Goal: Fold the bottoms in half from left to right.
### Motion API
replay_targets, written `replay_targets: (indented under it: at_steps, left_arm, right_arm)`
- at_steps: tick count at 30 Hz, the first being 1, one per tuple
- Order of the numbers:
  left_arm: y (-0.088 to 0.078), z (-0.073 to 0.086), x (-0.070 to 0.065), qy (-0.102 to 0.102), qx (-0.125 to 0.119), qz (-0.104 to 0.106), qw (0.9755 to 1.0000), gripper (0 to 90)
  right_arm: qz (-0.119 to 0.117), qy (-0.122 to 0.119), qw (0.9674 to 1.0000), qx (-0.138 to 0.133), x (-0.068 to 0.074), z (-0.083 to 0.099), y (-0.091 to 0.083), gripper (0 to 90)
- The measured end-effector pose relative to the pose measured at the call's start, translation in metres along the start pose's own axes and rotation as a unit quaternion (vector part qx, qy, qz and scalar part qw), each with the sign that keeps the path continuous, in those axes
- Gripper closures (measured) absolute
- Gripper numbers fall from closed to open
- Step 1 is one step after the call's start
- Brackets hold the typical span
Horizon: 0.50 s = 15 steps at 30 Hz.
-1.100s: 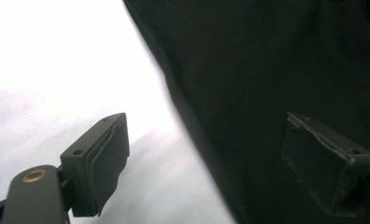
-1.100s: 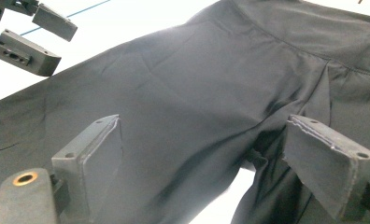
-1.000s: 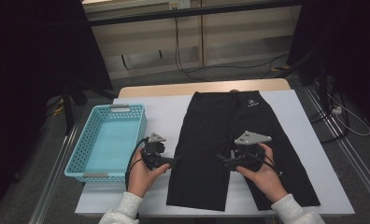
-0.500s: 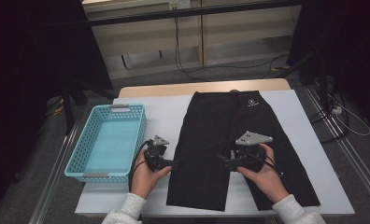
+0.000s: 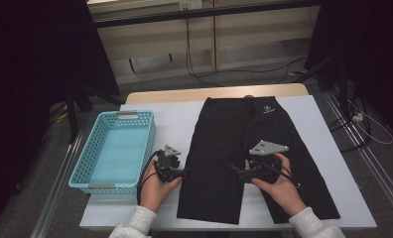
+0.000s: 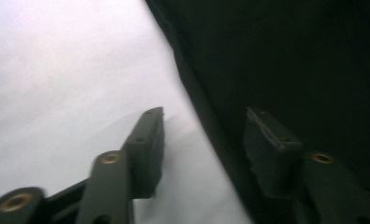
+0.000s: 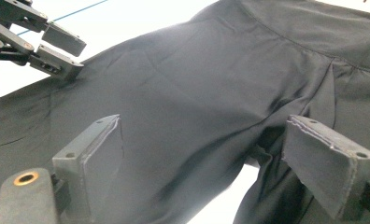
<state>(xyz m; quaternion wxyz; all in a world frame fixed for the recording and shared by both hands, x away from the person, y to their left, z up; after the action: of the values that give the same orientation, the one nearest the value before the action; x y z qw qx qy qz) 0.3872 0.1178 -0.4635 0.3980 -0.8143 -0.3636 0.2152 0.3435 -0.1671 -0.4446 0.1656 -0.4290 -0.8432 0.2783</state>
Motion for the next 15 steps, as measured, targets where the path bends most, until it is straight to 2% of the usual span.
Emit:
replay_targets:
  at_steps: [6, 10, 13, 15]
  left_arm:
    - [0.0000, -0.0004, -0.0017, -0.008, -0.002, 0.004, 1.0000, 60.2]
    - [-0.0005, -0.0006, -0.0033, -0.010, 0.002, 0.014, 0.9998, 63.5]
    - [-0.0001, -0.0007, -0.0058, -0.022, 0.000, 0.026, 0.9994, 68.2]
    - [-0.0001, -0.0011, -0.0067, -0.019, 0.002, 0.026, 0.9995, 71.8]
  right_arm:
    - [0.000, -0.001, 1.0000, 0.000, 0.0011, 0.0000, 0.0004, 12.5]
    - [-0.001, -0.003, 1.0000, 0.000, 0.0012, 0.0002, 0.0008, 12.4]
    - [-0.002, -0.005, 1.0000, 0.002, 0.0021, 0.0003, 0.0012, 12.5]
    - [-0.003, -0.006, 1.0000, 0.001, 0.0028, 0.0001, 0.0014, 12.5]
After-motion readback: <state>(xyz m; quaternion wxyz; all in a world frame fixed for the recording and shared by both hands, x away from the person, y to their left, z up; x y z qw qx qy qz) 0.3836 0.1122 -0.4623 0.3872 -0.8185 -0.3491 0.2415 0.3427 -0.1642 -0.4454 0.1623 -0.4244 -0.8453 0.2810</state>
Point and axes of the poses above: each handheld gripper's, and its own axes: y roughly forward along the jaws, z roughly out of its underside, x roughly to its left, the point moved 2 cm from there along y, roughly forward along the jaws, and after that the axes turned 4 degrees about x, right-handed, at the moved point
